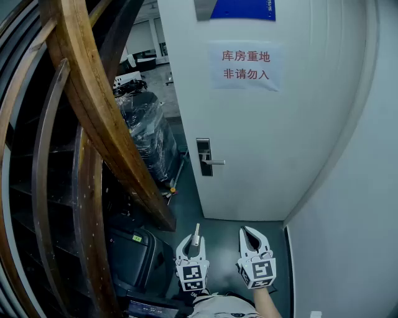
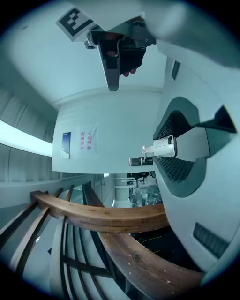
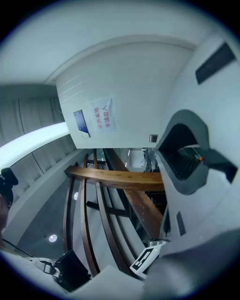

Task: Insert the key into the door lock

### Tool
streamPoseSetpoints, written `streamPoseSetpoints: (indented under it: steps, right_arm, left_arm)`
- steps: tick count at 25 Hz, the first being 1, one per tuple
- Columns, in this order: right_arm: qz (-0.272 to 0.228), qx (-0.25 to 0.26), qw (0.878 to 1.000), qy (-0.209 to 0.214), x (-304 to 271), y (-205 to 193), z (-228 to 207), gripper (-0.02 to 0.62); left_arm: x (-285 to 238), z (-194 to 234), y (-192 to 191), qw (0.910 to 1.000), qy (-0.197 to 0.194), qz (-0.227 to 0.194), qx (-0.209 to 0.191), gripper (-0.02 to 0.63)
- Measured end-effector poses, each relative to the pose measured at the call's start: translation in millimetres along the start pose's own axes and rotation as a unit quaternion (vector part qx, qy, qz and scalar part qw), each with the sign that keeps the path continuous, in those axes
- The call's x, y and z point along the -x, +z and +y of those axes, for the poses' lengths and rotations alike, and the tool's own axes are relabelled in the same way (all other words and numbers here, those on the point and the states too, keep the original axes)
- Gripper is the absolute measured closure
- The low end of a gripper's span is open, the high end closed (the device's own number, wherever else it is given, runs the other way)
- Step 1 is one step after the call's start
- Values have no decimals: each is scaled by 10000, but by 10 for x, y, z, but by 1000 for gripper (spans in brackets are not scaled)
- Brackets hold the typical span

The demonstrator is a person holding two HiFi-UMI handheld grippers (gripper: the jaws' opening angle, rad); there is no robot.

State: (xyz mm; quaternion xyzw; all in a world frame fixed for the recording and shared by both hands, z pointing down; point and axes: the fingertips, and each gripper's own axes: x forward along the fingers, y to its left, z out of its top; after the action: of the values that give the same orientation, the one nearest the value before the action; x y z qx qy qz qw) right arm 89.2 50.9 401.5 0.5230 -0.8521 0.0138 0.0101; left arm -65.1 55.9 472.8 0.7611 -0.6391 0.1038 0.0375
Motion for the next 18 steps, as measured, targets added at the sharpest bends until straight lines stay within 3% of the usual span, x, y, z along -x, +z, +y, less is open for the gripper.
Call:
streamPoseSetpoints:
  steps: [18]
  right_arm:
    - [61, -36, 9995, 294, 309, -84, -148, 589]
  left_arm:
    - [-53, -236, -210, 9994, 134, 251, 184, 489]
